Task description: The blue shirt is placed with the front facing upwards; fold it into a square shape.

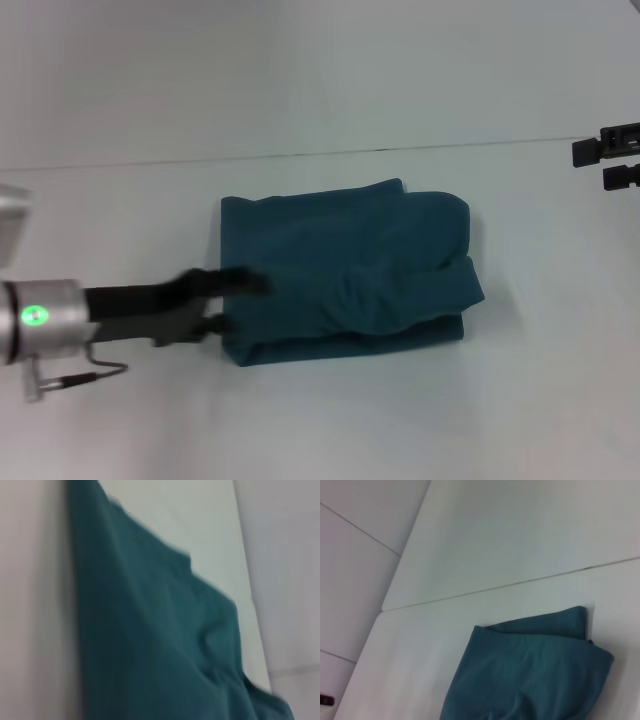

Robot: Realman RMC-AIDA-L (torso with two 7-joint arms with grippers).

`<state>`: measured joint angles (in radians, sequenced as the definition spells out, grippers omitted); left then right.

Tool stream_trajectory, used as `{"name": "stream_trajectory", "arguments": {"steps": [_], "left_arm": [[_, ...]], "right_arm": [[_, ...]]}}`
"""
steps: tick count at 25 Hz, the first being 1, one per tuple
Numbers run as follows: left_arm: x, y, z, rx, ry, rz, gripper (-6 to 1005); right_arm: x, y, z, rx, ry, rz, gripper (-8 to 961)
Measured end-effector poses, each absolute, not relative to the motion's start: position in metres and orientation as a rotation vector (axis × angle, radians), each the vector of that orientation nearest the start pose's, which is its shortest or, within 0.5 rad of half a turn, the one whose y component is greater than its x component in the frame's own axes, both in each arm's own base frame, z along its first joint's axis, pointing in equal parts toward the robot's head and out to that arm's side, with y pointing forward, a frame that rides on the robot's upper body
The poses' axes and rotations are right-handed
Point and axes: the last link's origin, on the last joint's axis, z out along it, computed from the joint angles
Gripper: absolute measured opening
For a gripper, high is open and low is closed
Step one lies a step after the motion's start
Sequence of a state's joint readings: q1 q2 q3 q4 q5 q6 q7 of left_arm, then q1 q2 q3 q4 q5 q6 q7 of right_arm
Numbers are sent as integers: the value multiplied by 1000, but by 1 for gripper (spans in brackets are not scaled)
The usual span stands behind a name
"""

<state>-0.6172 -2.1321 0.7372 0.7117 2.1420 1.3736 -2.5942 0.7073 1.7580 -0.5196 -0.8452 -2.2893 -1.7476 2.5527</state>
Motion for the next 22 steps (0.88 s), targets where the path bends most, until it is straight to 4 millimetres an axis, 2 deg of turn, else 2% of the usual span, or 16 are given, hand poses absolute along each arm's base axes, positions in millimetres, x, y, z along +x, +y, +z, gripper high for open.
{"name": "stream_trajectory", "arguments": {"steps": [4,9,14,22], "left_arm": [[-261,361,-11,-2026,-2105,-673,934],[-270,360,-24,-1978,-2142,-561,934],[-260,361,-45,-2012,-2144,-521,934],[-232,369,-57,-2118,-2105,-537,934]], "right_arm": [[253,387,171,-2236,1717,471,915],[253,388,170,-2232,1715,468,915],[253,388,170,-2232,1716,467,915],[257,386,169,-2227,1727,471,915]]}}
